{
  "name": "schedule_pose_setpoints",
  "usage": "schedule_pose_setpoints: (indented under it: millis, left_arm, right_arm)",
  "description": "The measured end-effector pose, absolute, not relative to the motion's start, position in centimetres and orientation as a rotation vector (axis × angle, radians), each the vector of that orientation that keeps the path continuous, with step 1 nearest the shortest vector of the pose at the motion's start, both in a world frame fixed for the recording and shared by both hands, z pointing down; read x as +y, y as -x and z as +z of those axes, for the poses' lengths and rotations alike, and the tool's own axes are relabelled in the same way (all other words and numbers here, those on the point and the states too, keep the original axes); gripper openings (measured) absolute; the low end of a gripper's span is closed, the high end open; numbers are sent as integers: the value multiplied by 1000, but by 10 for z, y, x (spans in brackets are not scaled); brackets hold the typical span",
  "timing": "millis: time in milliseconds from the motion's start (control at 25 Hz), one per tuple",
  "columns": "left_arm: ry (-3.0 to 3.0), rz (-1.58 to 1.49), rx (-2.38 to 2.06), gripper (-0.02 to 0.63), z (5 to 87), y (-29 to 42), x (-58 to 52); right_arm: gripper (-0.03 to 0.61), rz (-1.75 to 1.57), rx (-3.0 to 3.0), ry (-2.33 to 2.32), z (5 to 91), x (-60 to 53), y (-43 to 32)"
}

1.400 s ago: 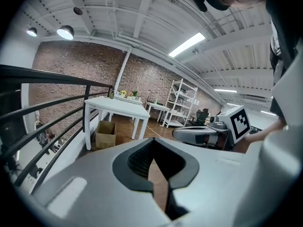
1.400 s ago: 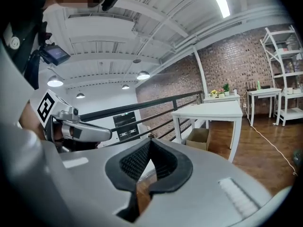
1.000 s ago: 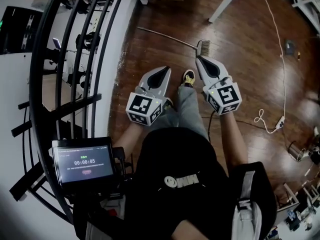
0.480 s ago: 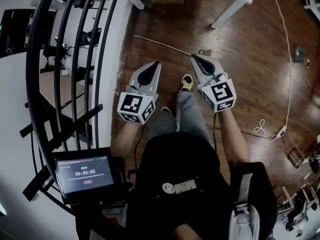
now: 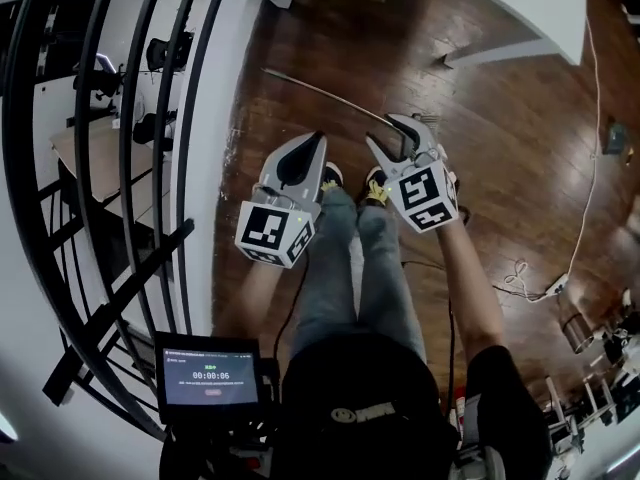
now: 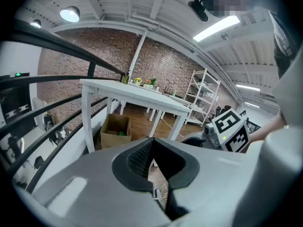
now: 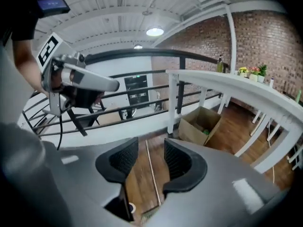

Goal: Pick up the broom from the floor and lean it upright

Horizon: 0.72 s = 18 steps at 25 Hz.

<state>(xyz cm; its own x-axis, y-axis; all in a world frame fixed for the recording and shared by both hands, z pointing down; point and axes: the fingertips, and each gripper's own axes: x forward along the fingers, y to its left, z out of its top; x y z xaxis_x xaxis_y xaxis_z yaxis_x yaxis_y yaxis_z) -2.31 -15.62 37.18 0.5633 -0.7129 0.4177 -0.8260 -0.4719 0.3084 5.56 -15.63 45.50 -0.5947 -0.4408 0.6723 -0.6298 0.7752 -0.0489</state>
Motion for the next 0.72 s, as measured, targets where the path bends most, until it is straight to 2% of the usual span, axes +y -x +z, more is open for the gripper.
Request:
schedule_pose_setpoints:
  millis: [240, 440, 520, 720]
  left_arm:
    - [-2218, 291, -1222, 18, 493, 55, -174]
    - [-2175, 318, -1210, 18, 590, 60, -183]
    - [-2168, 318, -1195, 55, 625, 58, -184]
    - [-2104, 311, -1211, 61, 700, 66, -181]
  right_arm:
    - [213, 353, -2135, -580, 621, -170, -27]
    - [212, 353, -2069, -474, 748, -170, -17]
    - [212, 365, -2036, -444, 801, -168, -17]
    - [212, 344, -1939, -326, 924, -158, -11]
